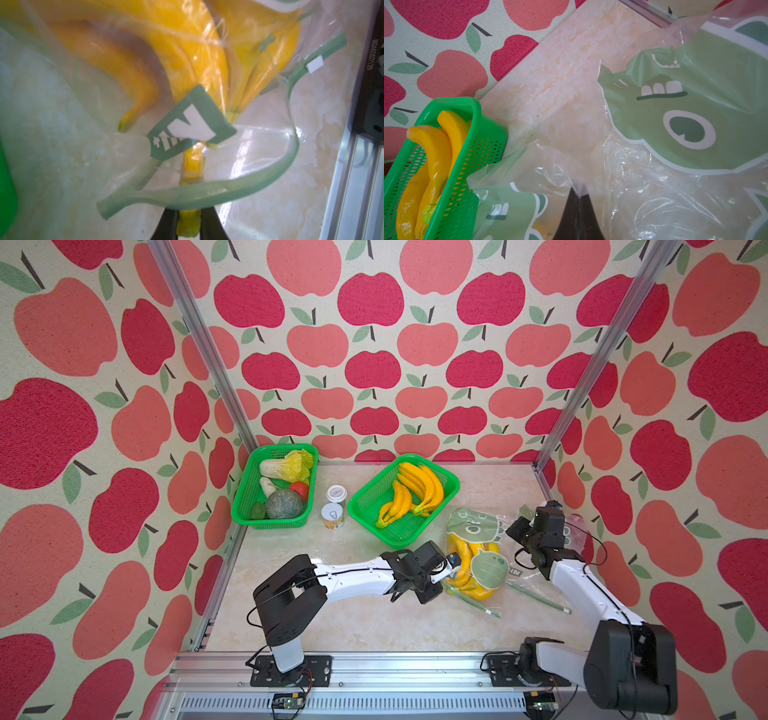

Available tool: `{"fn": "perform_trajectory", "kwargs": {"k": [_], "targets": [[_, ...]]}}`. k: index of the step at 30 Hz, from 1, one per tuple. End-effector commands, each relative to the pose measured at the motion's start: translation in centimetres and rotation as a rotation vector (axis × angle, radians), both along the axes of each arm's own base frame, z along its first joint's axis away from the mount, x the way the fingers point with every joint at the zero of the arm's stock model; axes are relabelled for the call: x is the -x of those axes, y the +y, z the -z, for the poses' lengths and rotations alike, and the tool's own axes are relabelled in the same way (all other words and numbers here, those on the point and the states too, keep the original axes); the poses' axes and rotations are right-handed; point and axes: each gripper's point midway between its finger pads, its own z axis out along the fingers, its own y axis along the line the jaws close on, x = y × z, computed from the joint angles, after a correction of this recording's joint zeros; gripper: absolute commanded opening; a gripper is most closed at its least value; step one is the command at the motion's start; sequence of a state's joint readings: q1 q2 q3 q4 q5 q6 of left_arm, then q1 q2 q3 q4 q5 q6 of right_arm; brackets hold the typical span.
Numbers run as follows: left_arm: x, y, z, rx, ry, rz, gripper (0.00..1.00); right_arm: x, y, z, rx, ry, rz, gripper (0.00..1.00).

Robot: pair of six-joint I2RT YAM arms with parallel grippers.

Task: Open the zip-top bag and take out the banana
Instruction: Pick up the banana from the zipper food storage bag.

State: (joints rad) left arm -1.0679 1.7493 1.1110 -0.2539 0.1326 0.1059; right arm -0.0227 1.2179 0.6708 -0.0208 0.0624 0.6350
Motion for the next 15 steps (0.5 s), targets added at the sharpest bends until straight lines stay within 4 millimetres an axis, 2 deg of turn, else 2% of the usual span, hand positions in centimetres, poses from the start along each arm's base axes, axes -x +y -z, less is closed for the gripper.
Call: {"fn": "perform_trajectory", "kwargs": {"k": [1, 7, 10, 15], "targets": [[0.0, 2.9, 2.0, -0.106, 0.019, -0.053, 0.04, -0.9, -0.5, 0.1, -0.080, 0.011, 0.007, 0.00], [0.5, 4.9, 2.4, -0.097, 0.008, -0.029, 0.05, -2.0, 0.3, 1.2, -0.099, 0.039, -0.072, 0.00], [0.8, 5.6, 3.0, -0.138, -0.016, 0.001, 0.04, -2.2, -0.1, 1.7, -0.122, 0.050, -0.075, 0.00], [2.0, 5.8, 2.2, -0.115, -0.073, 0.077, 0.04, -2.5, -0.9, 2.1, -0.157, 0.075, -0.065, 0.00]]}}
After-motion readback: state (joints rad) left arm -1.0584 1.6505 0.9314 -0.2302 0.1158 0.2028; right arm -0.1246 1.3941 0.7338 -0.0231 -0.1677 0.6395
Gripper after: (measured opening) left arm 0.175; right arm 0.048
